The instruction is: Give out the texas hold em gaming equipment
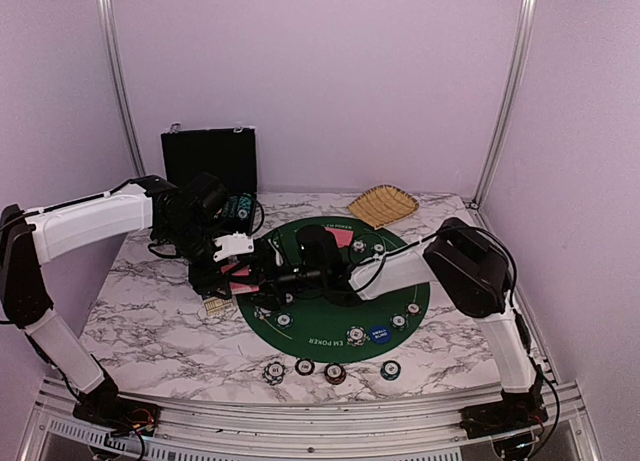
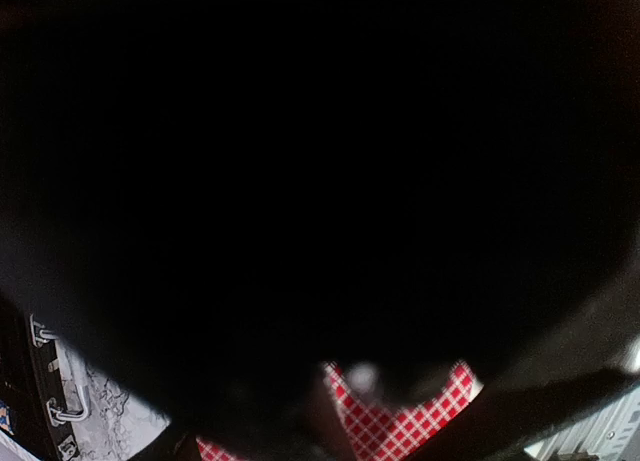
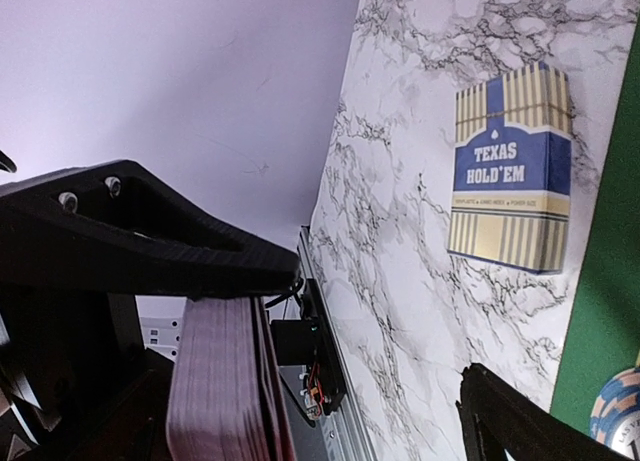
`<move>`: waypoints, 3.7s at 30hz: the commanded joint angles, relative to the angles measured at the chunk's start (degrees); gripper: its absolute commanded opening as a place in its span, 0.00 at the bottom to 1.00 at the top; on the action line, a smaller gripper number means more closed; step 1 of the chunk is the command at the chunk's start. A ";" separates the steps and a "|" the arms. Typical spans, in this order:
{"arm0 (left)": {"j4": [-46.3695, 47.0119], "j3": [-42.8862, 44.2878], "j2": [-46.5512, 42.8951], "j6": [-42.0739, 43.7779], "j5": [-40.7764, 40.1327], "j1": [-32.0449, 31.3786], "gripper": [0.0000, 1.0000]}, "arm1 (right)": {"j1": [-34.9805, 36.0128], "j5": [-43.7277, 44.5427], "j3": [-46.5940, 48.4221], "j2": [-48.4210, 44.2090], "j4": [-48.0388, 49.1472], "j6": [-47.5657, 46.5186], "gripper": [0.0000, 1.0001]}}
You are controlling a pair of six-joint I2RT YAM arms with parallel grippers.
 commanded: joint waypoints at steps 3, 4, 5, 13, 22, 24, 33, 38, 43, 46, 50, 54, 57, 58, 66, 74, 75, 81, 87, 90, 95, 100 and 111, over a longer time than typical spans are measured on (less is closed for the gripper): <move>-1.01 1.36 -0.27 -0.17 0.93 -0.07 0.02 | 0.75 -1.03 3.86 1.85 1.85 1.31 0.99; -1.01 1.42 -0.27 -0.14 0.96 -0.04 0.02 | 0.78 -1.07 4.11 2.04 1.85 1.36 0.99; -1.01 1.40 -0.27 -0.14 0.91 -0.03 0.02 | 0.79 -1.14 4.29 2.26 1.85 1.44 0.99; -1.01 1.63 -0.44 -0.22 0.67 -0.03 0.02 | 0.51 -1.52 4.80 2.93 -0.11 1.23 0.99; -1.01 1.61 -0.88 -0.12 0.52 -0.06 0.02 | -1.35 -0.73 1.12 0.73 -0.13 0.63 0.94; -1.01 1.62 -0.97 -0.13 0.41 -0.02 0.02 | -1.54 -0.65 0.46 0.33 -0.42 0.42 0.91; -1.08 1.75 -1.15 -0.15 0.31 -0.02 0.02 | -2.56 -0.31 -2.22 -1.69 -0.40 -0.26 0.85; -1.05 1.73 -1.02 -0.14 0.20 -0.02 0.02 | -3.06 -0.38 -3.54 -3.44 0.34 -0.55 0.81; -1.09 1.82 -0.81 -0.25 0.23 -0.02 0.02 | -3.46 -0.46 -4.59 -5.11 1.17 -0.58 0.77; -1.10 1.84 -0.80 -0.23 0.20 -0.07 0.02 | -3.68 -0.70 -4.85 -5.93 1.47 -0.56 0.76; -1.01 1.73 -0.73 -0.14 0.04 -0.02 0.02 | -3.95 -0.90 -5.04 -7.23 1.34 -0.95 0.75; -1.02 1.74 -0.54 -0.14 0.14 -0.02 0.02 | -4.20 -0.99 -4.72 -7.98 0.37 -1.54 0.75; -1.01 1.88 -0.45 -0.20 0.28 -0.02 0.02 | -4.25 -1.04 -3.59 -7.57 -1.21 -2.19 0.76; -1.09 1.91 -0.45 -0.20 0.30 -0.02 0.02 | -4.21 -1.12 -3.30 -7.23 -1.41 -2.20 0.76; -1.10 2.13 -0.73 -0.09 0.02 -0.02 0.02 | -3.37 -2.22 -0.44 -5.07 -4.63 -3.94 0.76; -1.10 2.37 -0.61 -0.32 0.23 -0.03 0.02 | -1.84 -3.01 1.93 -2.58 -5.03 -3.46 0.79; -1.10 2.35 -0.69 -0.29 0.25 -0.02 0.02 | -1.78 -3.01 2.11 -2.32 -5.01 -3.25 0.79; -1.18 2.45 -0.89 -0.31 0.23 -0.02 0.02 | -1.48 -3.57 2.37 -1.15 -3.60 -1.69 0.74; -1.27 2.44 -0.97 -0.36 0.28 -0.03 0.02 | -2.65 -2.50 -0.77 -2.87 -1.98 -1.09 0.69; -1.35 2.63 -0.97 -0.31 0.24 -0.02 0.02 | -3.36 -2.24 -2.36 -3.96 -1.85 -1.24 0.67; -1.29 2.62 -0.94 -0.36 0.20 -0.02 0.02 | -3.95 -2.14 -3.83 -5.58 -1.59 -1.74 0.62; -1.36 2.53 -0.80 -0.34 0.28 -0.02 0.02 | -4.30 -2.22 -4.35 -6.57 -1.41 -2.01 0.56; -1.35 2.43 -0.93 -0.27 0.04 -0.02 0.02 | -5.43 -2.05 -6.35 -9.71 -2.90 -4.04 0.43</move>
